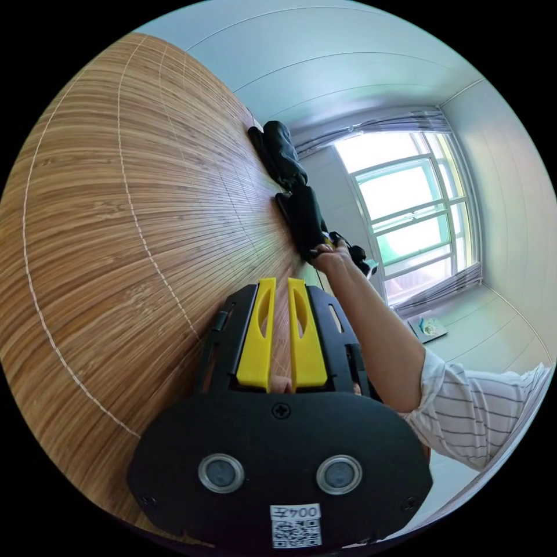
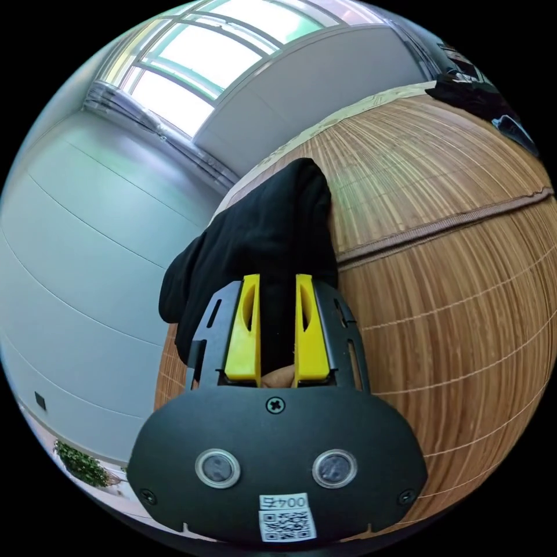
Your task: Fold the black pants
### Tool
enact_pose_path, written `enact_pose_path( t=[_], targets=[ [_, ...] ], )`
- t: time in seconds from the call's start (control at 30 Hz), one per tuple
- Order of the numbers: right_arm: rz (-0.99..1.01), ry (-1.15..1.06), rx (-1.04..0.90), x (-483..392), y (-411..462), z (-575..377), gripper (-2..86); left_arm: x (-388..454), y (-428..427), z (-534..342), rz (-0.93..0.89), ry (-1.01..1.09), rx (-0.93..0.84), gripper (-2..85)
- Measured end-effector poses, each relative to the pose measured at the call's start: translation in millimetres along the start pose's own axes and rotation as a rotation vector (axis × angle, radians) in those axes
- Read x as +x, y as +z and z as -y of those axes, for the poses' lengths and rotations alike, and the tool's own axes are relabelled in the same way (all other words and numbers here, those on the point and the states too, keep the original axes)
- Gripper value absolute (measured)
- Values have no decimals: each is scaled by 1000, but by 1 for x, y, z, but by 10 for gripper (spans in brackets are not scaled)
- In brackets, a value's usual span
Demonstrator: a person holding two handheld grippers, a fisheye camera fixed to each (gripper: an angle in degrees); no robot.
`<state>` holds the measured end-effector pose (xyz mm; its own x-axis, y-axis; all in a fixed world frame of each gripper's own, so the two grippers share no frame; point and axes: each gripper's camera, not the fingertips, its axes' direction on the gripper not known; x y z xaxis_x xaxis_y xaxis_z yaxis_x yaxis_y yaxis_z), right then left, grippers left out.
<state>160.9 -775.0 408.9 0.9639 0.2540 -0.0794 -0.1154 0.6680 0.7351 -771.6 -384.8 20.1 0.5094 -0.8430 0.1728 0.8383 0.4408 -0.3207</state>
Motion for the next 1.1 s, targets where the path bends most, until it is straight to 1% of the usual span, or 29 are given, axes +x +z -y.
enact_pose_path(
  t=[0.1,0.17,0.3,0.4,0.5,0.57,0.63,0.7,0.73,0.77,0.8,0.83,0.87,0.9,0.93,0.97,1.0,1.03,1.07,1.1],
  targets=[
    [-50,-31,8,-27,20,13,90,-5,2,0,3,1,-6,21],
    [-73,-119,-29,-44,39,24,89,-9,4,-1,5,1,-5,22],
    [-103,-255,-82,-60,51,34,94,-15,8,-3,5,-2,-8,22],
    [-47,-225,-124,-48,40,43,91,-21,12,-6,5,-4,-13,23],
    [-40,-204,31,-42,2,31,76,-26,16,-12,7,-3,-8,24],
    [-67,-340,152,-63,-19,11,65,-29,19,-17,8,2,1,25],
    [-34,-434,154,-81,-20,3,70,-32,22,-21,8,5,4,26],
    [-57,-505,103,-98,-9,2,80,-35,27,-25,7,5,0,27],
    [-124,-473,94,-101,-3,6,84,-38,30,-28,6,3,-2,27],
    [-176,-370,107,-94,-1,13,81,-40,33,-31,5,3,-4,28],
    [-159,-321,115,-88,-2,17,80,-41,34,-33,5,3,-5,28],
    [-93,-270,105,-77,1,21,79,-43,38,-37,5,3,-7,28],
    [-61,-315,-8,-76,18,25,79,-45,41,-40,7,4,-9,29],
    [-74,-359,-90,-77,30,26,79,-46,43,-42,8,4,-10,29],
    [-106,-434,-134,-81,38,26,78,-48,47,-46,10,3,-14,29],
    [-114,-453,-153,-84,33,32,78,-51,51,-50,14,-2,-21,29],
    [-119,-454,-158,-86,28,34,77,-52,54,-52,15,-5,-25,29],
    [-125,-470,-115,-89,10,34,76,-55,58,-56,19,-12,-33,29],
    [-86,-468,-42,-87,-17,29,68,-57,63,-60,18,-14,-37,28],
    [-36,-465,-11,-84,-33,24,64,-58,65,-62,18,-14,-38,28]
  ],
)
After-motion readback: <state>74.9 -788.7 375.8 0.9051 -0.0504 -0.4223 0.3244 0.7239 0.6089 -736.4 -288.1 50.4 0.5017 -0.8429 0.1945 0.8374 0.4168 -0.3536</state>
